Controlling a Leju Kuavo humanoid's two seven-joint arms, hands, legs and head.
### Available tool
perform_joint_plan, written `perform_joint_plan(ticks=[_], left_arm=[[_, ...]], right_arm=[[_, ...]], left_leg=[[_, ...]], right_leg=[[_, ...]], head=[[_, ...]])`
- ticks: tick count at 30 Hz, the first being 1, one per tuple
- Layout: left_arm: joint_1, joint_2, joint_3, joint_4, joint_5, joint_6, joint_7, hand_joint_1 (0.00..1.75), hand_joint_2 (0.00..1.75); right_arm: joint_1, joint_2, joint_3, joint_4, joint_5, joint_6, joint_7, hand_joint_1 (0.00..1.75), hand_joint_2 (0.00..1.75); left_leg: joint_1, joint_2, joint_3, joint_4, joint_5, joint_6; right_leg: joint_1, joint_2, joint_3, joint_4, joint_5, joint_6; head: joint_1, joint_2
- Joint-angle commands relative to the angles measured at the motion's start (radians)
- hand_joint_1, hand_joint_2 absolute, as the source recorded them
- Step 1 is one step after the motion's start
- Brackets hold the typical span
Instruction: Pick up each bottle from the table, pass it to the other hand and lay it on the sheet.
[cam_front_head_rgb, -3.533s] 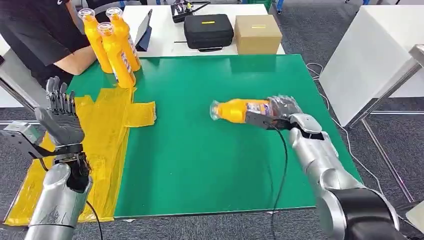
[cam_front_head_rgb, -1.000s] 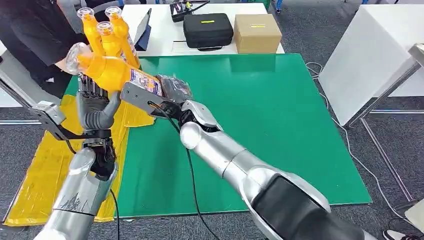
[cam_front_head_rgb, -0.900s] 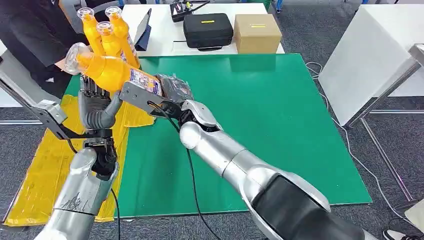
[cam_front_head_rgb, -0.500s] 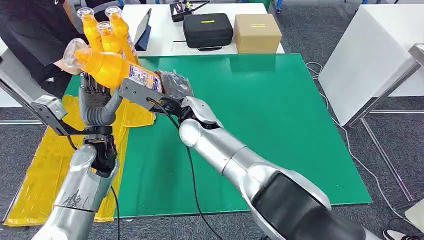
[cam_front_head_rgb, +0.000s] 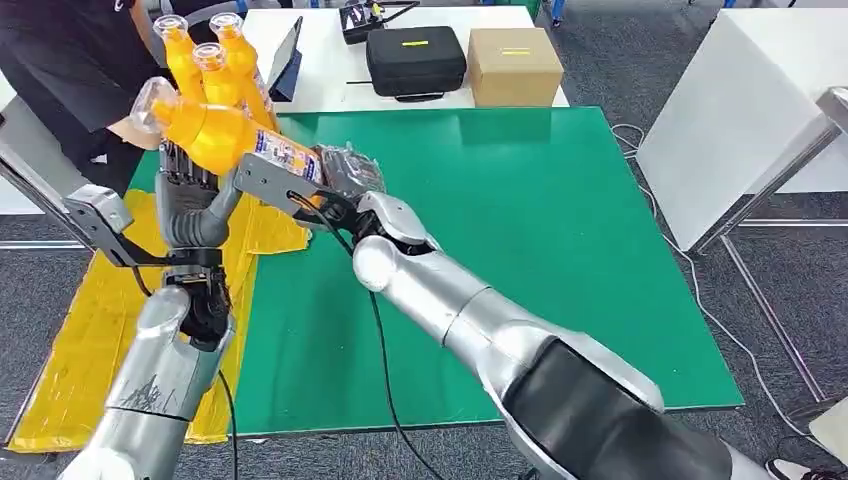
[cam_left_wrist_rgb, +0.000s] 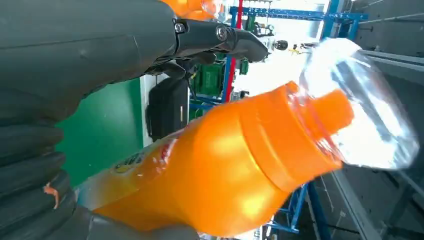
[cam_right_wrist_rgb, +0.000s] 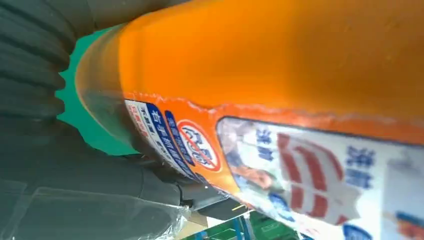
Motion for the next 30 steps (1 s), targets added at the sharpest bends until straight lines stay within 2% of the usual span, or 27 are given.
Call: perform_joint_plan(ticks=[1,13,21,25,30], left_arm=[[-0.055,-0.022,-0.05,0.039,-0.03,-0.006,0.025,0.0,1.75],[-0.083,-0.015,-0.068,0.087,-0.063,-0.039,0.058,0.0,1.75],[-0.102,-0.02,-0.059,0.139,0.01,-0.17,0.114,0.0,1.75],[-0.134,-0.007,-0.038,0.204,0.07,-0.24,0.138,0.0,1.75],[-0.145,0.002,-0.024,0.226,0.073,-0.242,0.132,0.0,1.75]], right_arm=[[-0.091,-0.003,0.247,0.029,-0.078,0.005,0.044,1.75,1.75],[-0.115,-0.003,0.277,0.038,-0.086,-0.003,0.054,1.75,1.75],[-0.106,-0.003,0.256,0.046,-0.067,-0.029,0.021,1.75,1.75],[-0.072,-0.003,0.256,0.032,-0.018,-0.027,0.011,1.75,1.75],[-0.042,-0.003,0.264,0.014,0.012,-0.033,0.01,1.75,1.75]], left_leg=[[0.001,0.0,0.001,0.001,-0.002,-0.002],[0.001,-0.002,0.003,0.003,-0.004,-0.004],[0.001,-0.001,0.001,0.001,-0.001,-0.002],[0.001,-0.002,0.002,0.001,-0.001,-0.003],[0.002,-0.001,0.003,0.0,-0.002,-0.003]], right_leg=[[0.001,-0.001,0.001,0.001,-0.002,-0.001],[0.001,-0.003,0.005,0.002,-0.004,-0.001],[0.0,-0.002,0.002,0.001,-0.002,-0.001],[0.001,-0.003,0.003,0.0,-0.002,-0.001],[0.001,-0.002,0.004,-0.001,-0.002,-0.001]], head=[[0.0,0.0],[0.0,0.0],[0.0,0.0],[0.0,0.0],[0.0,0.0]])
